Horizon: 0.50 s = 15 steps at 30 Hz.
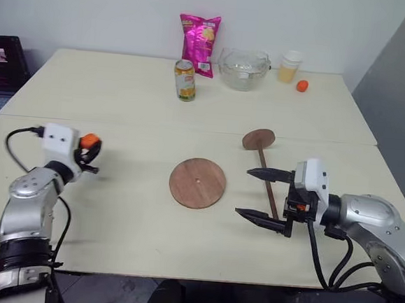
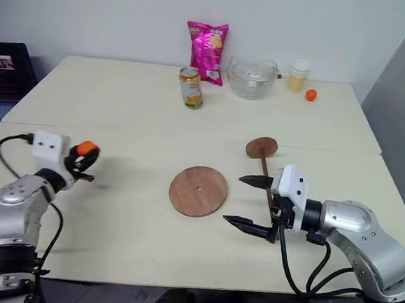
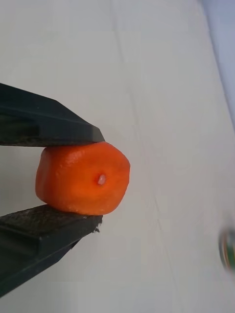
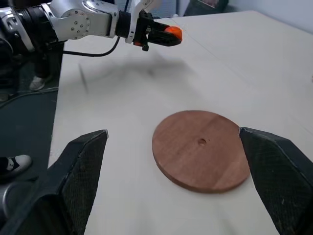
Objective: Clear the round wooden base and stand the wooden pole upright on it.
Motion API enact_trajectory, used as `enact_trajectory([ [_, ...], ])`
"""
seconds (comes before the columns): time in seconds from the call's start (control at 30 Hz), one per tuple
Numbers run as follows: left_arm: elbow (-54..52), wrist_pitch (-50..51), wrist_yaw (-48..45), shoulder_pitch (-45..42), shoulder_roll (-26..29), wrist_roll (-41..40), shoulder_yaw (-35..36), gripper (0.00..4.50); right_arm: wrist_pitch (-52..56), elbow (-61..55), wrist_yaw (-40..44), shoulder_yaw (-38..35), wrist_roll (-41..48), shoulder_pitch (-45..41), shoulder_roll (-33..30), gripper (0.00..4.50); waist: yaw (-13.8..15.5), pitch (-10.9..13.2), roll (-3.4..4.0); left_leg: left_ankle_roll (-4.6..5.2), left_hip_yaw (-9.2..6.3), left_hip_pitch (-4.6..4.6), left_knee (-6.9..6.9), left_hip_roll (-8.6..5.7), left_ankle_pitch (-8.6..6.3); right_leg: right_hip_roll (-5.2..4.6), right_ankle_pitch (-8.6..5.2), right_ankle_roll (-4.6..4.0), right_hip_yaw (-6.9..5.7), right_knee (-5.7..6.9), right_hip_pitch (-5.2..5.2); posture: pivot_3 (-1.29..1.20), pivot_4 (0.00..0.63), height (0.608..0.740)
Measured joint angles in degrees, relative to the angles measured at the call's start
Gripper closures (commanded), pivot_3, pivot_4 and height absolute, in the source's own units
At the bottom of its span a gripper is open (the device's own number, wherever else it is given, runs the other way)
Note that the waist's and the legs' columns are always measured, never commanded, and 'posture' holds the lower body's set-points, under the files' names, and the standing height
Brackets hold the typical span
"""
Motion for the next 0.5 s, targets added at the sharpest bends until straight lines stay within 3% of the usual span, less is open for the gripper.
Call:
enact_trajectory([
  [0.17, 0.85, 2.20, 2.21, 2.00, -0.27, -1.00, 1.15, 3.34, -2.21, 3.62, 3.61, 4.08, -1.71, -5.48, 1.97, 0.00, 0.34, -0.04, -0.13, 0.00, -0.02, -0.02, 0.00, -0.01, 0.00, -0.03, 0.02, 0.01, -0.02, -0.03, -0.01, 0.00, 0.150, 0.740],
  [0.4, 0.86, 4.26, 1.76, 2.54, -0.76, -4.15, 1.82, 3.34, -3.52, 5.77, 5.51, 5.34, -2.90, -6.23, 2.75, 0.00, 0.13, -0.04, -0.14, -0.01, -0.01, -0.02, 0.00, 0.01, 0.00, -0.03, 0.03, -0.01, -0.02, 0.00, -0.02, 0.00, 0.150, 0.740],
  [0.47, 0.93, 4.27, 1.70, 2.68, -0.76, -4.21, 1.82, 2.65, -3.60, 5.77, 5.74, 5.34, -3.32, -6.22, 2.77, 0.00, 0.03, -0.04, -0.14, -0.01, -0.01, -0.02, 0.00, 0.01, 0.00, -0.03, 0.03, -0.01, -0.02, 0.00, -0.03, 0.00, 0.150, 0.740],
  [0.5, 0.95, 4.28, 1.76, 2.72, -0.76, -4.22, 1.82, 2.53, -3.65, 5.77, 6.00, 5.36, -3.55, -6.22, 2.77, 0.00, 0.00, -0.04, -0.14, -0.01, -0.01, -0.02, 0.00, 0.01, 0.00, -0.03, 0.03, -0.01, -0.02, 0.00, -0.03, 0.00, 0.150, 0.740],
])
